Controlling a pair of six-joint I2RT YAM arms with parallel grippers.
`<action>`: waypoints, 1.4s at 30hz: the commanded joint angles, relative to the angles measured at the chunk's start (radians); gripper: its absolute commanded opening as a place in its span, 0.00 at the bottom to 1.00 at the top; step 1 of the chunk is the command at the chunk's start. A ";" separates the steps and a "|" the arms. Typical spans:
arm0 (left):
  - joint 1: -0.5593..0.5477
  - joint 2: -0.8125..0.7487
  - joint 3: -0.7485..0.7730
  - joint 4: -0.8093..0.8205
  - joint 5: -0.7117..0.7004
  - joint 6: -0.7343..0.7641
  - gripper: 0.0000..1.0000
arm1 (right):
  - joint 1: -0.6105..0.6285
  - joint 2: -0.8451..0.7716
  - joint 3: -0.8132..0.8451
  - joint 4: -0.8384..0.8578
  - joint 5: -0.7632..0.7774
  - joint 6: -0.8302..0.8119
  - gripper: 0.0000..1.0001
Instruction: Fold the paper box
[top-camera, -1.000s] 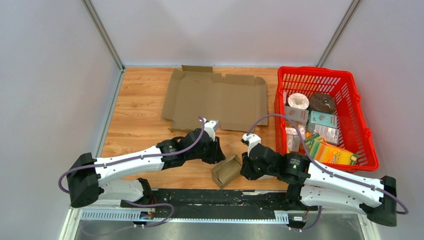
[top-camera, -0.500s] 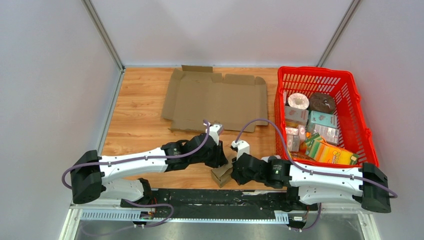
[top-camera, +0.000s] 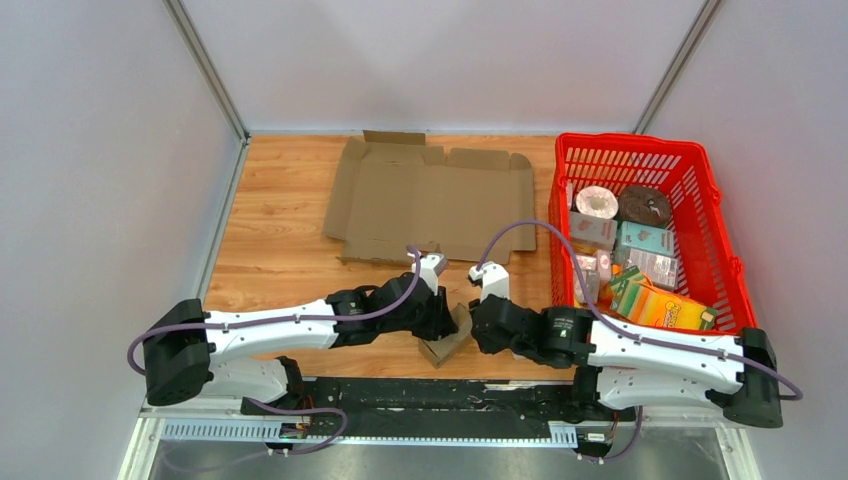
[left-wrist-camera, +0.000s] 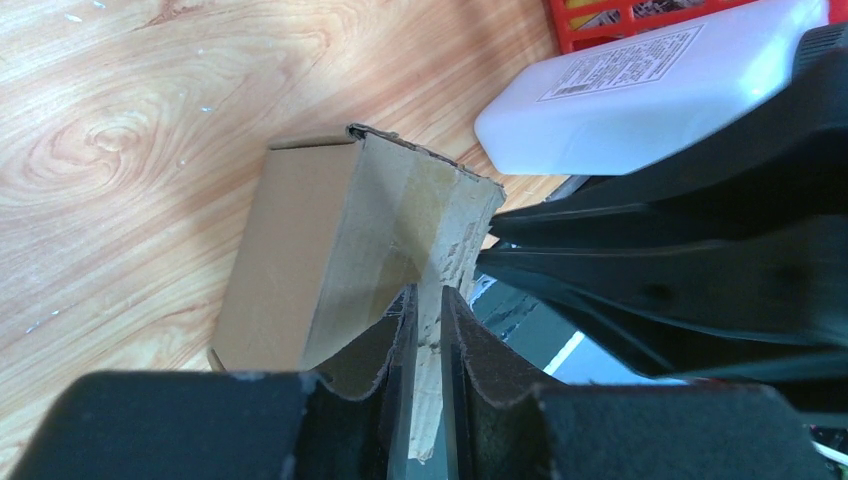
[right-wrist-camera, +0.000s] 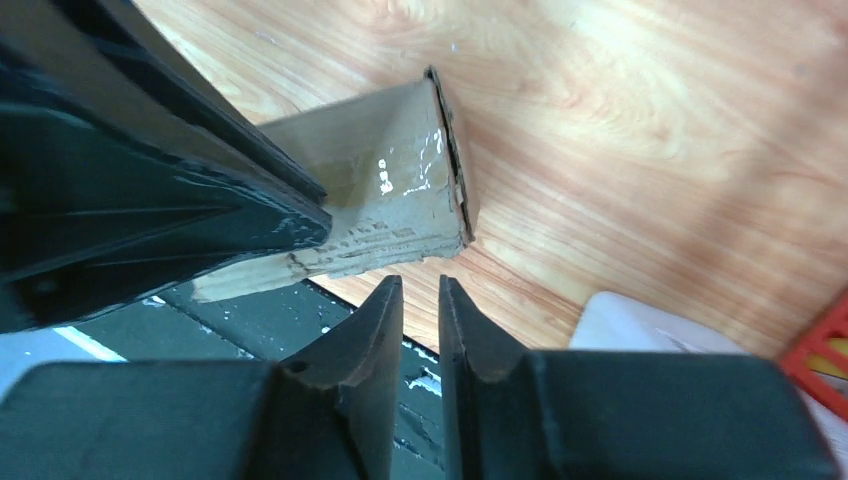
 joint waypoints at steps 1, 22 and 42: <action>-0.012 0.009 -0.032 0.010 0.008 -0.009 0.23 | -0.043 -0.052 0.131 -0.147 0.032 -0.089 0.23; 0.098 -0.215 -0.001 -0.326 -0.033 0.112 0.64 | -0.249 -0.006 -0.030 0.171 -0.423 -0.245 0.36; 0.135 -0.161 0.074 -0.269 0.127 0.137 0.55 | -0.237 0.128 -0.251 0.996 -0.526 -0.071 0.33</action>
